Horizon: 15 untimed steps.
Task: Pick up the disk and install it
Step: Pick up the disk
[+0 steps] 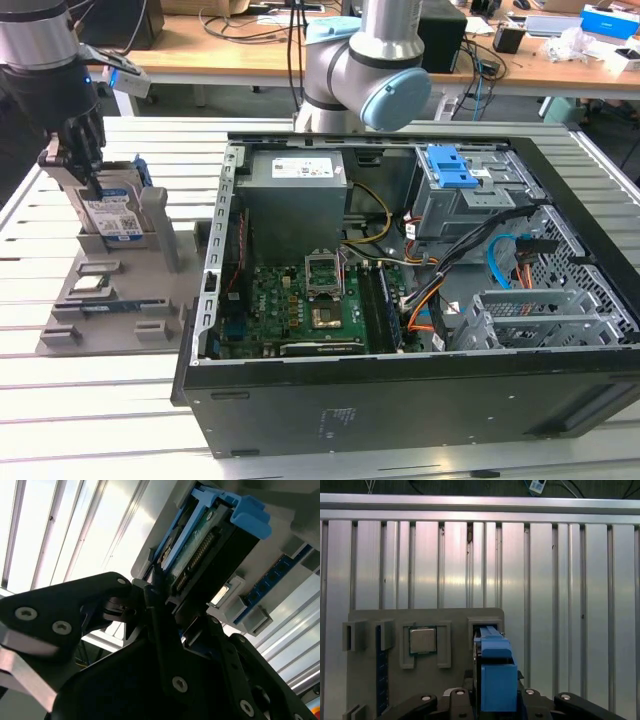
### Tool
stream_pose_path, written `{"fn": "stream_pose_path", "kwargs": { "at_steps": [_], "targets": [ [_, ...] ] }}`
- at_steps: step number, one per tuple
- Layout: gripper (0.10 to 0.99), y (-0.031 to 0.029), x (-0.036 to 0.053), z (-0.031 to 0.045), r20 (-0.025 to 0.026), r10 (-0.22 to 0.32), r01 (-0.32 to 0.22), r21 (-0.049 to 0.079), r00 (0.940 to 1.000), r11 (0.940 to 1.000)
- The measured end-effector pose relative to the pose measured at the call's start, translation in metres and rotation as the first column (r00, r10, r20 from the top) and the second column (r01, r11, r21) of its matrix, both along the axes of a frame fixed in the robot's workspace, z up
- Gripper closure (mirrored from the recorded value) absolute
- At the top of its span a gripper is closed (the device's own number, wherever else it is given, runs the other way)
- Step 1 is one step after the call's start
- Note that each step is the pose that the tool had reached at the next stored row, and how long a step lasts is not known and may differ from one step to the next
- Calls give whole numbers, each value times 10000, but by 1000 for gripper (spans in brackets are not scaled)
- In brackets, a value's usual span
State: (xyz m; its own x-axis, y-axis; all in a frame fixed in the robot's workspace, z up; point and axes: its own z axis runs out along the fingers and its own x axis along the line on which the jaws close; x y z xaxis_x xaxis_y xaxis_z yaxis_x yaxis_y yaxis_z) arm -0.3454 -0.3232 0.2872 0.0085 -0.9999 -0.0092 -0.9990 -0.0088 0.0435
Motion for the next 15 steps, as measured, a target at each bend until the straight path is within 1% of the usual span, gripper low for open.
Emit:
{"fn": "stream_pose_path", "kwargs": {
  "at_steps": [15],
  "targets": [
    [722, 0, 0, -11, 0, 0, 0, 0, 10000, 10000]
  ]
}}
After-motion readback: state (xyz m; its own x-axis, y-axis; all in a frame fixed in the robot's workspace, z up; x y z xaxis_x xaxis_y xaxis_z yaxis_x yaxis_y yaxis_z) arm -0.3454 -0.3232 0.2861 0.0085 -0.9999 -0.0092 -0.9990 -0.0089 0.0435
